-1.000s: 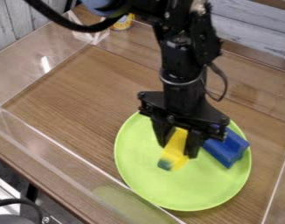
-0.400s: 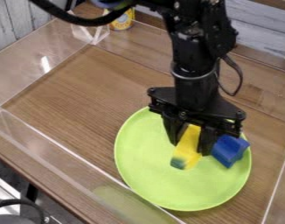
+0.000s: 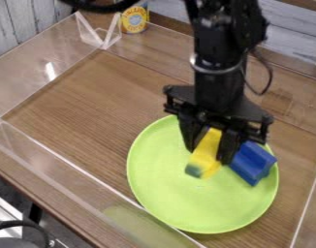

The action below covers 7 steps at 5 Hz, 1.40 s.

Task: Remove the banana from inside the green plate and put it on the table

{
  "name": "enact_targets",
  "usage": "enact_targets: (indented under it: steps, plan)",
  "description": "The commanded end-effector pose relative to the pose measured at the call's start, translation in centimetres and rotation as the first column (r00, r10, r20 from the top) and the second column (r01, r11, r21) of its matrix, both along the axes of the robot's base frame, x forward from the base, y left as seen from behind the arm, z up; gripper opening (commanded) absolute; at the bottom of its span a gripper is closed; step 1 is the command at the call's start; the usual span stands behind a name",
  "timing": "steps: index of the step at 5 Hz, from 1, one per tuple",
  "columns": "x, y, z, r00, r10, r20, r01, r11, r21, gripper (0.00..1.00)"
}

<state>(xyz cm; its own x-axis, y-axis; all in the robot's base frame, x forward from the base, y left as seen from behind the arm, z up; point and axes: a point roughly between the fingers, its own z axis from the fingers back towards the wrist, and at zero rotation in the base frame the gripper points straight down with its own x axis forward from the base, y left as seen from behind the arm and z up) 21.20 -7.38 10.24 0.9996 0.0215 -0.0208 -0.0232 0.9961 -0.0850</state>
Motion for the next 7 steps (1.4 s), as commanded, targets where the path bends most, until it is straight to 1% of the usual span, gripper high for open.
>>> enact_targets:
  steps: [1, 2, 3, 4, 5, 6, 7]
  plan:
    - [1.6, 1.3, 3.6, 0.998, -0.003, 0.065, 0.003, 1.000, 0.005, 0.00]
    - [2.7, 3.6, 6.2, 0.997, -0.017, 0.079, 0.015, 1.000, 0.027, 0.00]
    - [3.9, 7.5, 8.6, 0.995, -0.021, 0.100, 0.016, 0.999, 0.046, 0.00]
    - [4.6, 10.8, 8.7, 0.993, -0.040, 0.114, 0.034, 0.998, 0.053, 0.00]
    - [4.7, 13.2, 8.0, 0.990, -0.056, 0.128, 0.050, 0.997, 0.051, 0.00]
    - [4.9, 13.6, 7.2, 0.989, -0.081, 0.127, 0.075, 0.996, 0.054, 0.00]
    - [5.5, 14.2, 6.3, 0.986, -0.104, 0.129, 0.097, 0.994, 0.059, 0.00]
